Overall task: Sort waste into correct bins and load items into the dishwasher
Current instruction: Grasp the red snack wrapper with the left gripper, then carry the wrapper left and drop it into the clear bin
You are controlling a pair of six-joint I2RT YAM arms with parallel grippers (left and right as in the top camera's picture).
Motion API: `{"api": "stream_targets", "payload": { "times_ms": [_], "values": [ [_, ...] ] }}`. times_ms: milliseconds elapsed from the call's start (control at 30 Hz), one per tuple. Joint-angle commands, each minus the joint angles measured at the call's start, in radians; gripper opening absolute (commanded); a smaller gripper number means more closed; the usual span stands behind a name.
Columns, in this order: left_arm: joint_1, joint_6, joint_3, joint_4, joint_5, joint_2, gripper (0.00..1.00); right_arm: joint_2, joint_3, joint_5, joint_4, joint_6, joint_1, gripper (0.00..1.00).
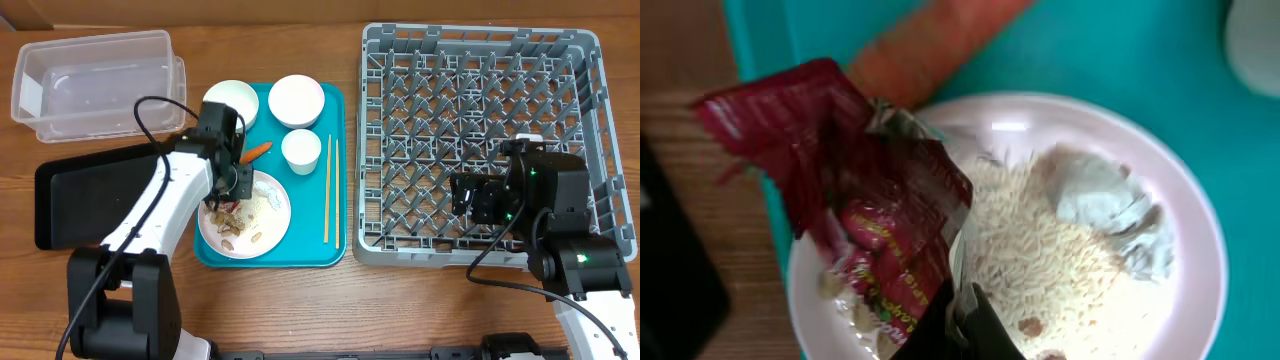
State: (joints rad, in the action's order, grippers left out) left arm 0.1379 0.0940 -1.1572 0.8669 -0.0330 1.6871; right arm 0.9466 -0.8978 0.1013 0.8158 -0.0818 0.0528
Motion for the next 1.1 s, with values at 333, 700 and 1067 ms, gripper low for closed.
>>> {"api": "stream_targets", "payload": {
  "times_ms": [333,700,1067],
  "values": [
    [0.003,-0.011,-0.13,0.148,0.01,-0.005,0.04,-0.002,-0.032,0.006,-0.001,-0.005,-0.004,1.0],
    [-0.16,-0.064,-0.442,0.004,-0.026,-0.01,0.04,-0.002,-0.032,0.005,0.002,-0.005,-0.004,1.0],
    [-0.37,-0.034,-0.442,-0.319,-0.019,0.195,0.28,-0.002,-0.032,0.006,0.006,-0.005,-0.003,1.0]
  ]
}}
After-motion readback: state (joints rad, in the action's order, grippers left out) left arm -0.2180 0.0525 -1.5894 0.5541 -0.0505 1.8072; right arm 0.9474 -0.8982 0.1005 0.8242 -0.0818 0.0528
